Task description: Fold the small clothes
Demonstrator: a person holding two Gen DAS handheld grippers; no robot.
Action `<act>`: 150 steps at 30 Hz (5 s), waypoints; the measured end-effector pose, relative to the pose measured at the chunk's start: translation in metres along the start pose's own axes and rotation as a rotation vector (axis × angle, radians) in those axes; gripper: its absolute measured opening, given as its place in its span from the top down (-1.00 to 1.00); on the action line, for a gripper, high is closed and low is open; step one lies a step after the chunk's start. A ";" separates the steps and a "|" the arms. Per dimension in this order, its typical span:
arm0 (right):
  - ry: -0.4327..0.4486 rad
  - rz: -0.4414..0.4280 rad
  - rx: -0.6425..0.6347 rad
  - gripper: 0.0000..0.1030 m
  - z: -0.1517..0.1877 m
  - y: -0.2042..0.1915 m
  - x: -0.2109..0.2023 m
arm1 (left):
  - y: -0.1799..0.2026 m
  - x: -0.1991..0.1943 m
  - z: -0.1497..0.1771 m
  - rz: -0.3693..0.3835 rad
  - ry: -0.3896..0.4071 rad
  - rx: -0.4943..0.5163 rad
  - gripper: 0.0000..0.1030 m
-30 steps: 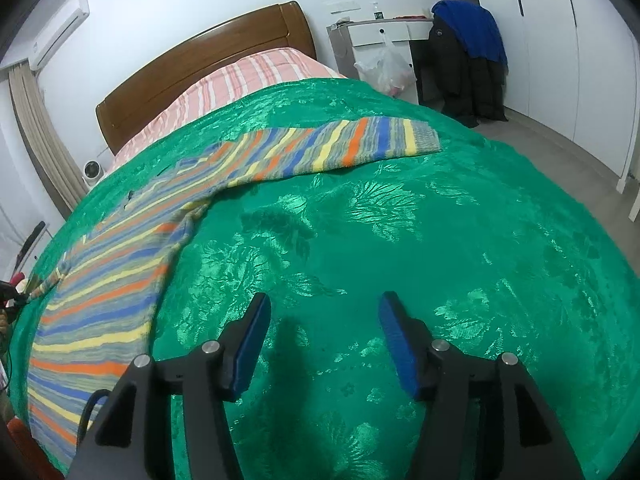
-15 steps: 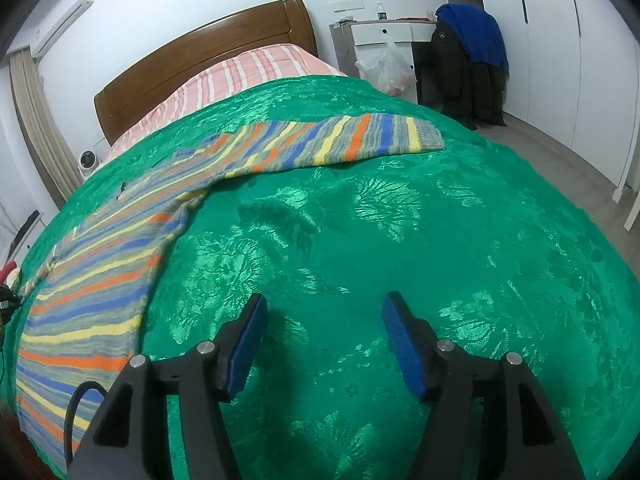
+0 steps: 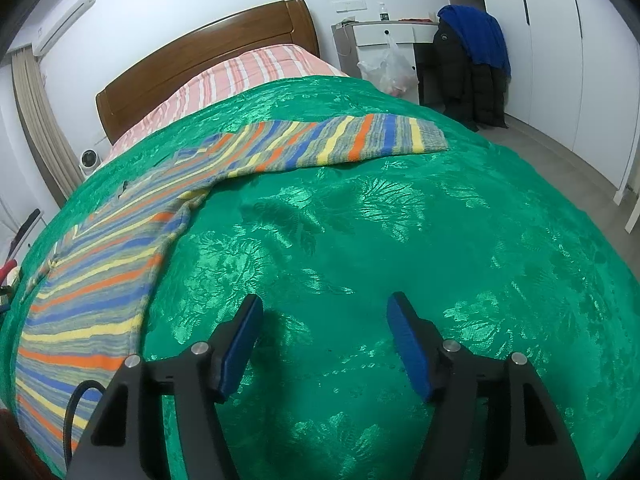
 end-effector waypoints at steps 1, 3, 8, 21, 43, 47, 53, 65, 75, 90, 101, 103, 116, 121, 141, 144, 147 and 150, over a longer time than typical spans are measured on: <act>0.001 0.000 -0.001 -0.26 0.000 0.000 0.000 | 0.015 -0.005 0.011 0.019 0.006 0.048 -0.38; 0.001 0.001 -0.006 -0.29 0.000 0.000 0.000 | 0.038 -0.009 0.030 0.037 0.023 0.128 -0.48; -0.004 0.031 -0.056 -0.45 0.002 -0.004 0.005 | 0.057 0.005 0.046 0.010 0.049 0.219 -0.52; 0.013 0.063 -0.120 -0.62 0.006 -0.008 0.014 | 0.044 0.036 0.056 -0.086 0.080 0.253 -0.99; 0.025 0.106 -0.152 -0.68 0.007 -0.011 0.017 | 0.048 0.038 0.060 -0.109 0.088 0.268 -0.99; 0.022 0.117 -0.156 -0.69 0.008 -0.011 0.018 | 0.048 0.038 0.060 -0.109 0.088 0.268 -0.99; 0.023 0.135 -0.158 -0.69 0.007 -0.010 0.019 | 0.048 0.038 0.060 -0.109 0.088 0.268 -0.99; 0.035 0.134 -0.161 -0.69 0.008 -0.011 0.018 | 0.048 0.038 0.060 -0.108 0.088 0.267 -0.99; 0.046 0.112 -0.161 -0.72 0.009 -0.010 0.016 | 0.048 0.038 0.060 -0.108 0.088 0.267 -0.99; 0.053 0.097 -0.159 -0.73 0.009 -0.011 0.013 | 0.047 0.038 0.060 -0.109 0.088 0.267 -0.99; 0.091 -0.261 0.231 -0.72 -0.048 0.016 -0.029 | 0.044 0.024 0.078 -0.081 -0.043 0.292 -0.99; 0.102 -0.316 0.374 -0.72 -0.073 0.047 -0.029 | 0.041 0.020 0.085 -0.067 -0.021 0.292 -0.99; -0.005 -0.324 0.699 0.05 -0.141 0.150 0.088 | 0.039 0.015 0.090 -0.074 0.126 0.290 -0.99; -0.075 -0.272 0.625 0.90 -0.146 0.144 0.106 | 0.038 0.013 0.091 -0.073 0.141 0.286 -0.99; -0.147 -0.542 -0.110 0.58 -0.195 -0.279 0.121 | 0.037 0.009 0.093 -0.042 0.176 0.266 -0.99; -0.272 -0.655 0.001 -0.42 -0.152 -0.303 0.147 | 0.037 0.009 0.093 -0.038 0.179 0.264 -0.99; -0.306 -0.736 0.085 -0.42 -0.129 -0.296 0.143 | 0.037 0.009 0.093 -0.036 0.180 0.262 -0.99; -0.332 -0.697 0.094 -0.42 -0.115 -0.258 0.136 | 0.036 0.009 0.093 -0.037 0.179 0.264 -0.99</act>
Point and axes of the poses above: each gripper's, at about its wrist camera, not at the fingertips, and x roughly the way its jaws point, y to its right, z to its underside, the point moved 9 cm from there along x, roughly the way its jaws point, and after that the axes turned 10 degrees about -z, right-handed, at the moved point
